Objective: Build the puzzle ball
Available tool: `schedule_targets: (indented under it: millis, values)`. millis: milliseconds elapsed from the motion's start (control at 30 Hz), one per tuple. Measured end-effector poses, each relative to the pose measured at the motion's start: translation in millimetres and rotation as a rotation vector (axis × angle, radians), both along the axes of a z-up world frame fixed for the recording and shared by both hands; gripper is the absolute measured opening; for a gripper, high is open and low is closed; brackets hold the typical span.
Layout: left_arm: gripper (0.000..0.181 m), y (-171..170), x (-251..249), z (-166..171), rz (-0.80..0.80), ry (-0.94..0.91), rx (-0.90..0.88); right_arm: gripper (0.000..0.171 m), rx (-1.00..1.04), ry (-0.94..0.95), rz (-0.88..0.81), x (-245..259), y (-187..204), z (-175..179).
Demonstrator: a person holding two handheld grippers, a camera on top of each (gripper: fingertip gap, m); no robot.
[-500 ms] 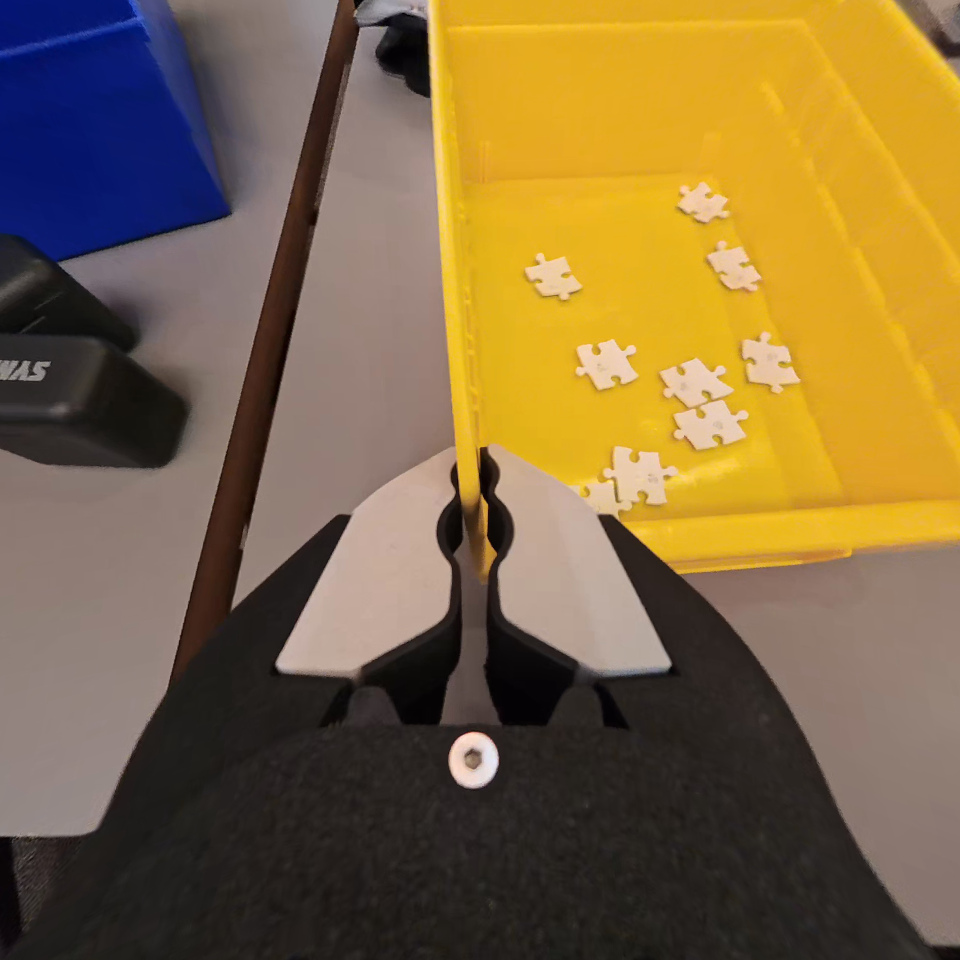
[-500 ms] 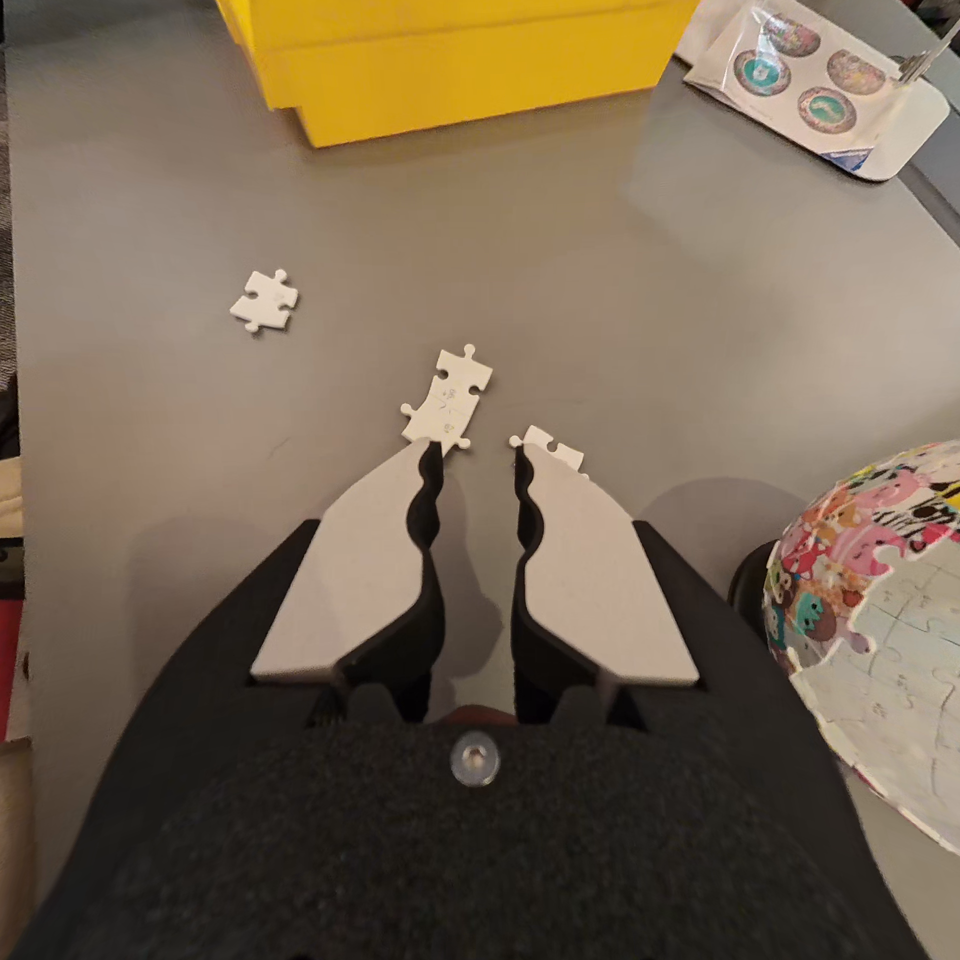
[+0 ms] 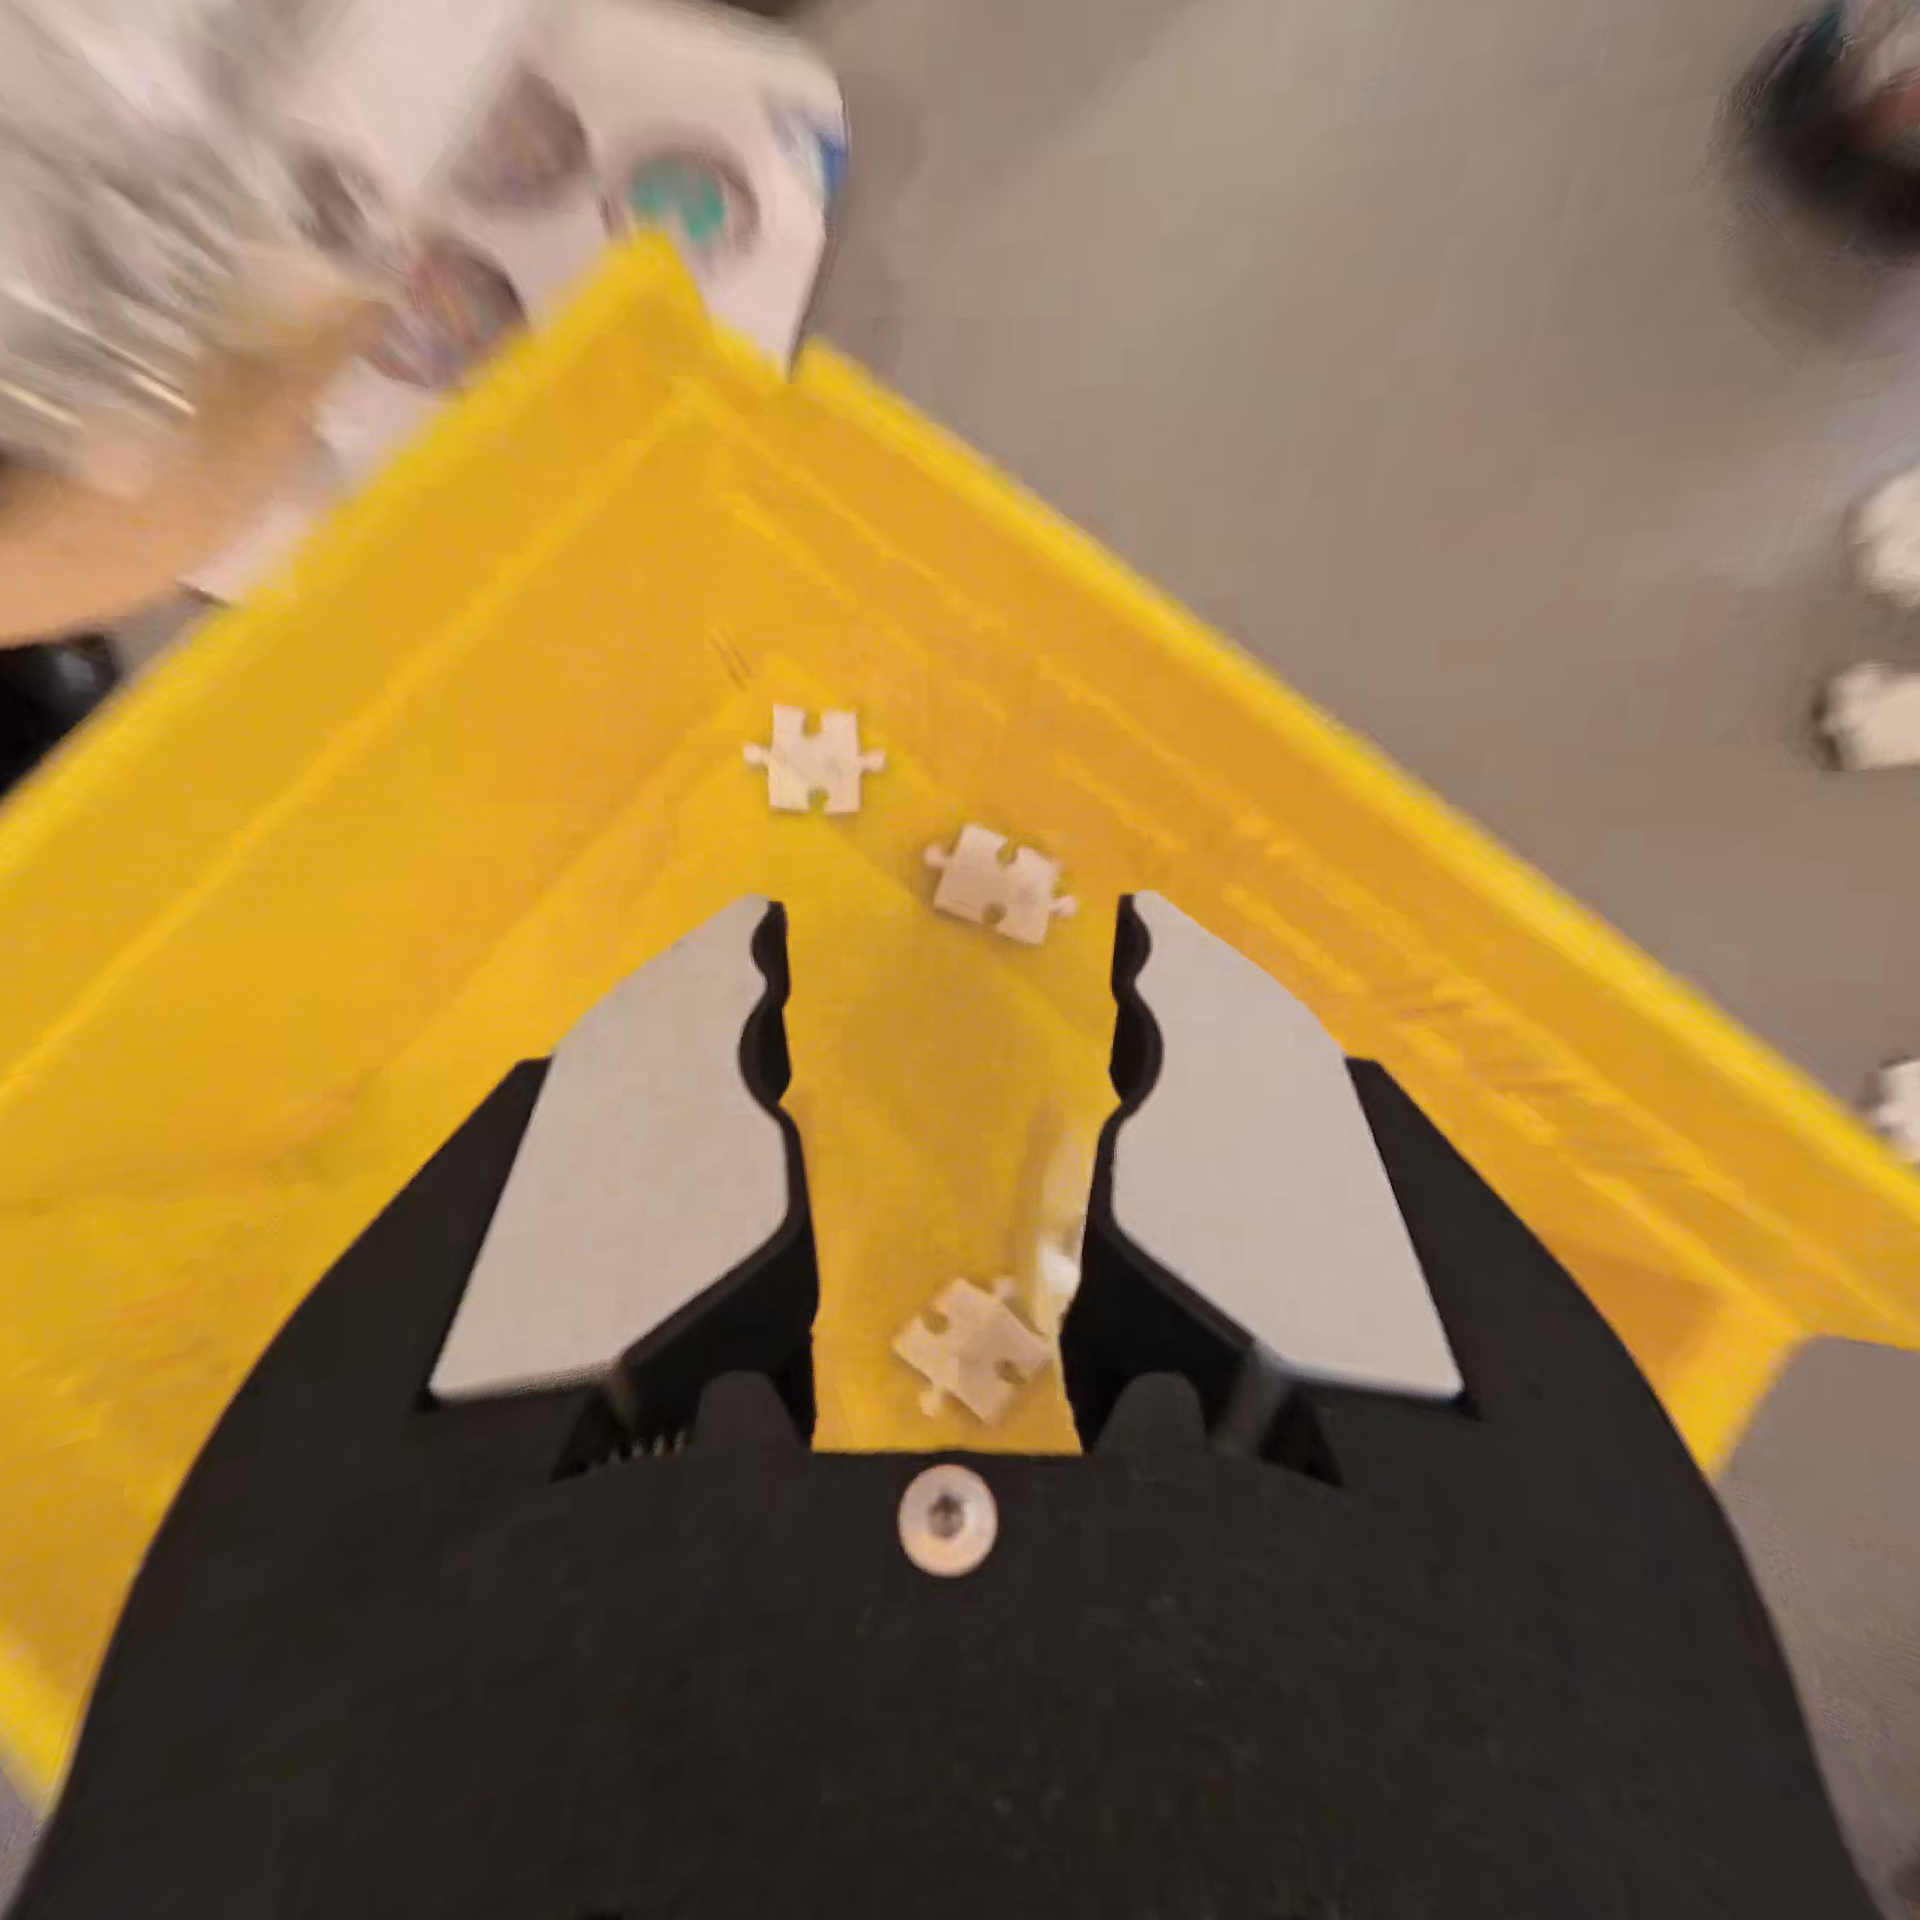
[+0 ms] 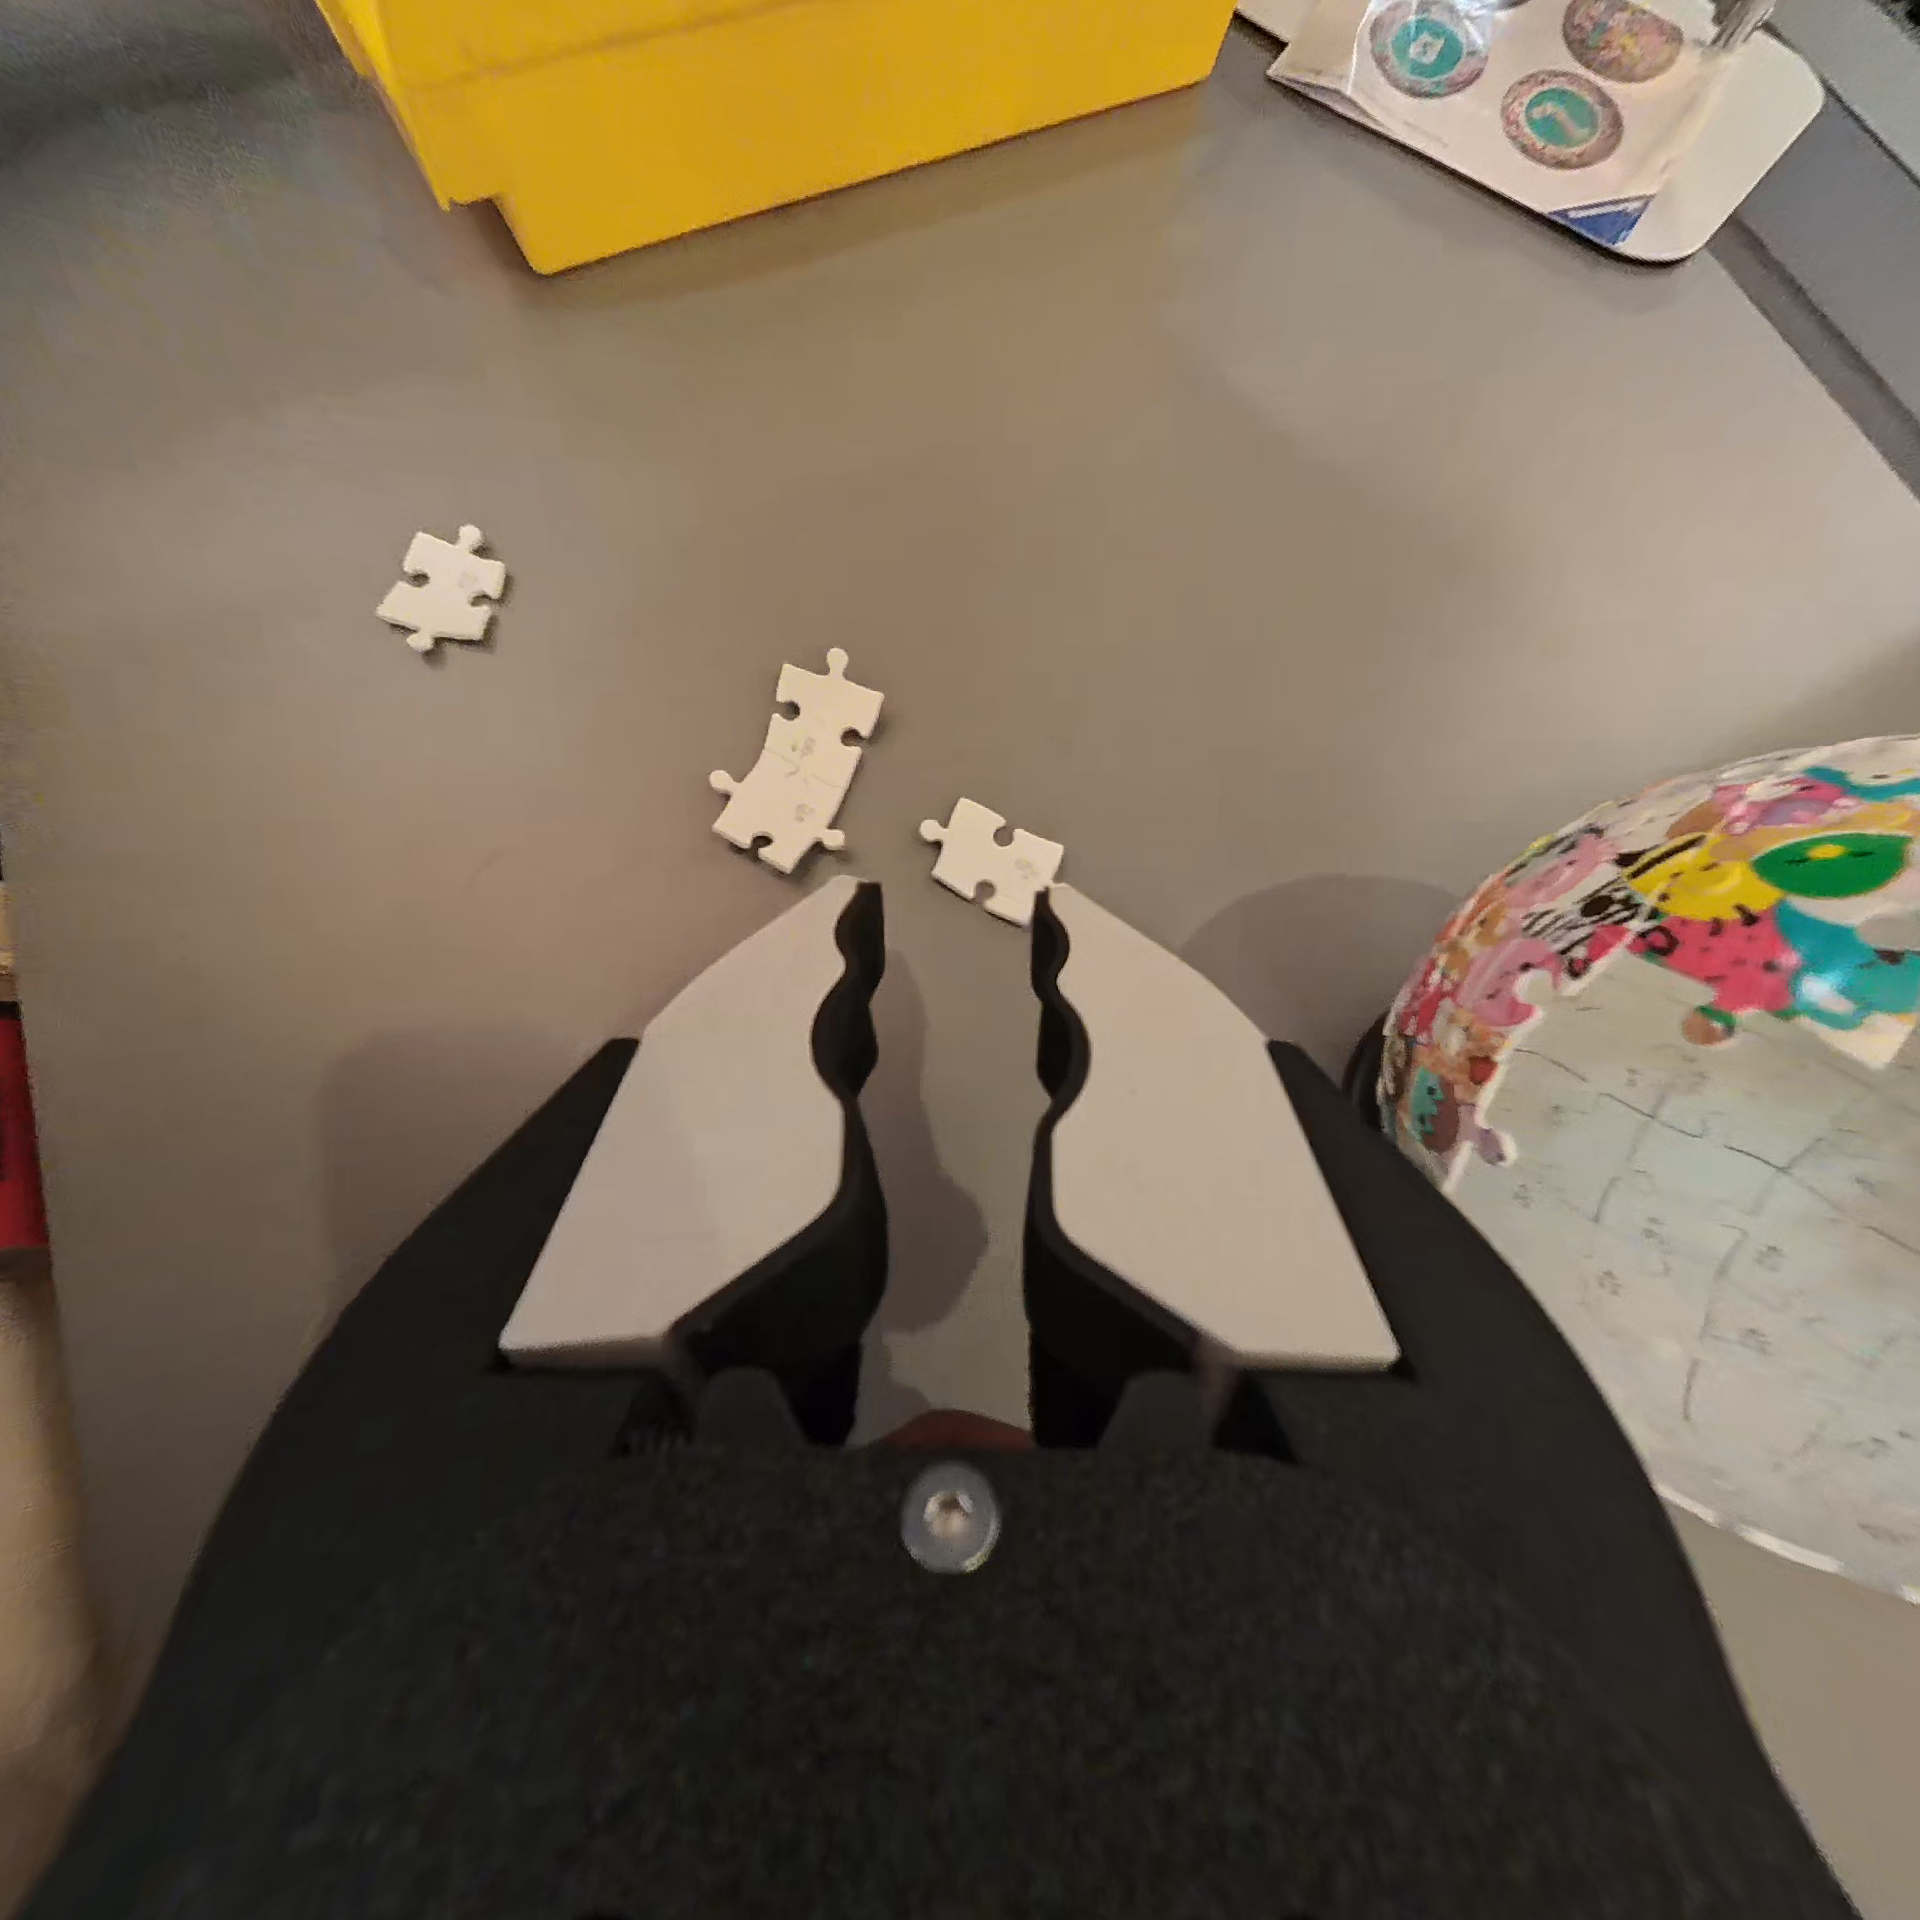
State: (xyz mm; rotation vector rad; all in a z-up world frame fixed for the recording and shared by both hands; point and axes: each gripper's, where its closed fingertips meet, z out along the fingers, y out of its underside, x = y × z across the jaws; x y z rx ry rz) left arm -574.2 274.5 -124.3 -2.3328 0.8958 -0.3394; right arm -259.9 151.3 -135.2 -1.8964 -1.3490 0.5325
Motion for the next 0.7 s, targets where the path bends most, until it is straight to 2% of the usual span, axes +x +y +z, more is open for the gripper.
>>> schedule_targets:
  millis: [100, 200, 333, 400, 600, 700]
  values:
    - [0.062, 8, 4, -51, -0.104, 0.089, -0.107, 0.027, 0.009, 0.009, -0.019, 3, 2, 4]
    - [0.063, 5, 17, -65, -0.175, 0.123, -0.109, 0.027, -0.002, 0.015, -0.035, 8, 2, 2]
    - [0.060, 7, 18, -66, -0.173, 0.138, -0.085, 0.027, -0.023, -0.004, -0.038, 14, 5, -4]
    - [0.038, 5, 21, -65, -0.202, 0.139, -0.059, 0.027, -0.022, -0.008, -0.032, 15, 7, -2]
    - [0.038, -3, 17, -64, -0.174, 0.138, -0.059, 0.027, -0.008, 0.009, -0.028, 15, 13, 3]
    - [0.038, -16, 12, -43, -0.133, 0.106, -0.049, 0.027, -0.008, 0.041, -0.025, 14, 10, 5]
